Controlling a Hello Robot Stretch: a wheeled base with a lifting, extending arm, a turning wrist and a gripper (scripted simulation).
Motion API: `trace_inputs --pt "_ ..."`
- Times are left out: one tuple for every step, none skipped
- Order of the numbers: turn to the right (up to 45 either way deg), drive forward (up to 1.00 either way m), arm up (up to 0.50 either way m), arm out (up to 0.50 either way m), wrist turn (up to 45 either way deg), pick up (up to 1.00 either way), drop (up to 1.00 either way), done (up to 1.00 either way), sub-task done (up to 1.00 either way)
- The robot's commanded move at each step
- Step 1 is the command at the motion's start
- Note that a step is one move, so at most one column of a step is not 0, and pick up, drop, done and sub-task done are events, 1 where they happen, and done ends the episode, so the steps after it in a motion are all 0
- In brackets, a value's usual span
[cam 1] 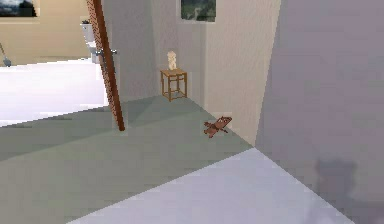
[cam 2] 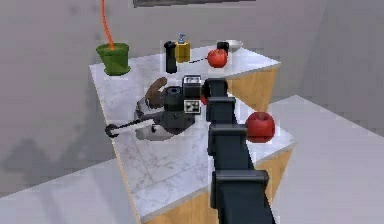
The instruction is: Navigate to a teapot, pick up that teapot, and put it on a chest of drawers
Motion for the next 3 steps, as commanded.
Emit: trace_inputs --pt "0.0 0.0 0.04 0.0 0.0 0.0 0.0 0.0 0.0" --pt "0.0 0.0 0.0 0.0 -45.0 0.0 0.0 0.0 0.0" --pt "0.0 0.0 0.0 0.0 -33.0 0.0 0.0 0.0 0.0"
